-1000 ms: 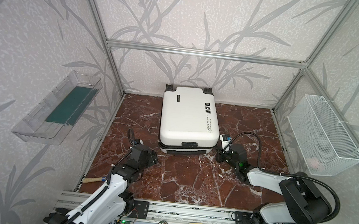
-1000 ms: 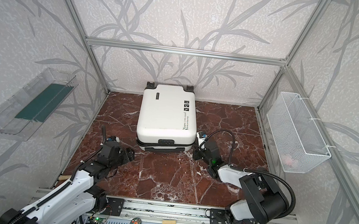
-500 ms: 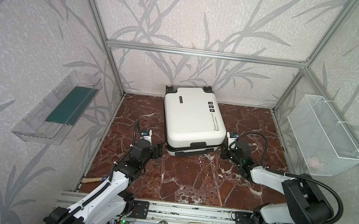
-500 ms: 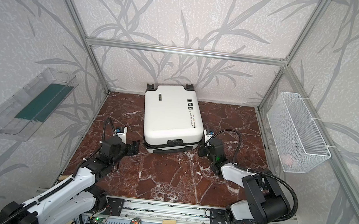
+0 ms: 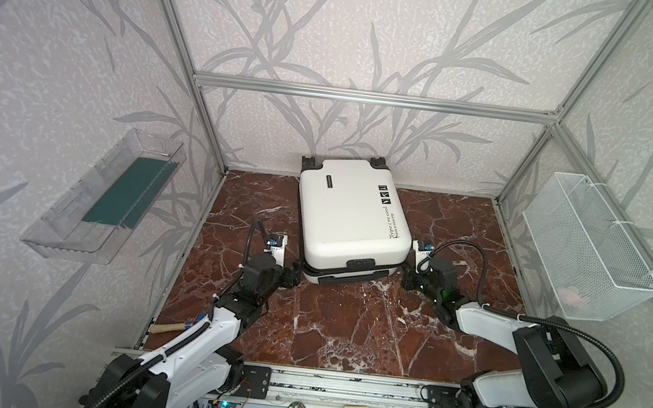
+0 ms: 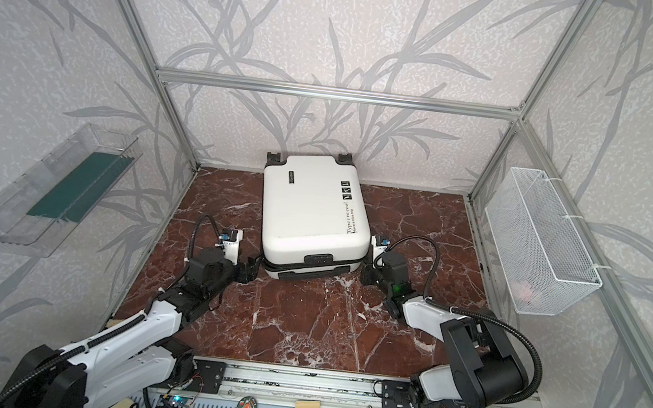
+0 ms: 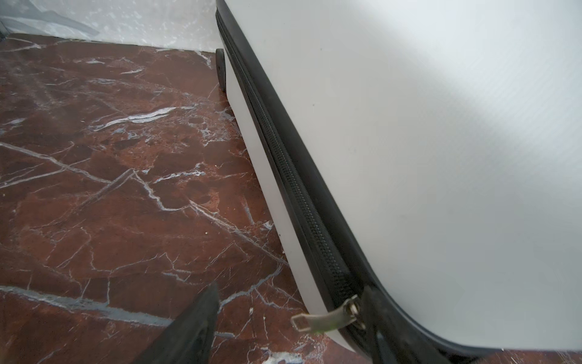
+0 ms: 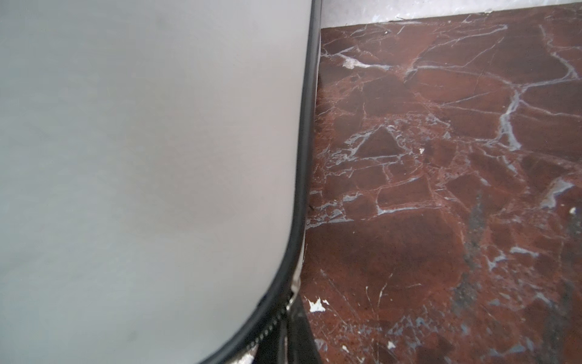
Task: Pack the luggage
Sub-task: 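Move the left gripper to the silver zipper pull while right gripper holds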
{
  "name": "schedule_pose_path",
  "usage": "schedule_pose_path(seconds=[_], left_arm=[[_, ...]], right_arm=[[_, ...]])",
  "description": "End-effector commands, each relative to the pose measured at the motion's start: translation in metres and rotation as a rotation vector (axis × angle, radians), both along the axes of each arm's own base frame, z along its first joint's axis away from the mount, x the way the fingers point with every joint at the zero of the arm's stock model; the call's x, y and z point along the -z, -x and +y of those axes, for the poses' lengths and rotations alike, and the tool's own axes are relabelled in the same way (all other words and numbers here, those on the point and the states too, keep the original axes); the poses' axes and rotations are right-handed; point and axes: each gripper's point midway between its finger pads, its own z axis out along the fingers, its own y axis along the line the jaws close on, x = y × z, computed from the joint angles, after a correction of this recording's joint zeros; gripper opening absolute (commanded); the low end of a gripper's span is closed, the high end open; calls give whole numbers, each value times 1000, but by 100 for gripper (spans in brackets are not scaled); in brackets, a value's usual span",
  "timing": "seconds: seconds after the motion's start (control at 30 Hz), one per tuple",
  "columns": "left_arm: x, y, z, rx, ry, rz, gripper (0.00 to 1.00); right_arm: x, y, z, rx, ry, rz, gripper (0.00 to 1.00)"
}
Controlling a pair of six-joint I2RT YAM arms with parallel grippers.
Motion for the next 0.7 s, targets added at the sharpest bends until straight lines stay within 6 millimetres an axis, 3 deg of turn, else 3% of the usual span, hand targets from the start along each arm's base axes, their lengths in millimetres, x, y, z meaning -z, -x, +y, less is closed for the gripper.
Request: schedule_pose_path(seconds=[0.0, 0.33, 0.67], left_arm=[[13, 10, 2, 10, -12, 14, 73], [22, 33, 5, -28, 0, 11, 74], [24, 22, -21, 106, -94, 36, 69]], right_arm=[[-11, -11, -2, 15, -27, -17, 0], [-9, -27, -18, 69, -80, 15, 0], [-10, -41, -28, 102, -95, 25, 0]])
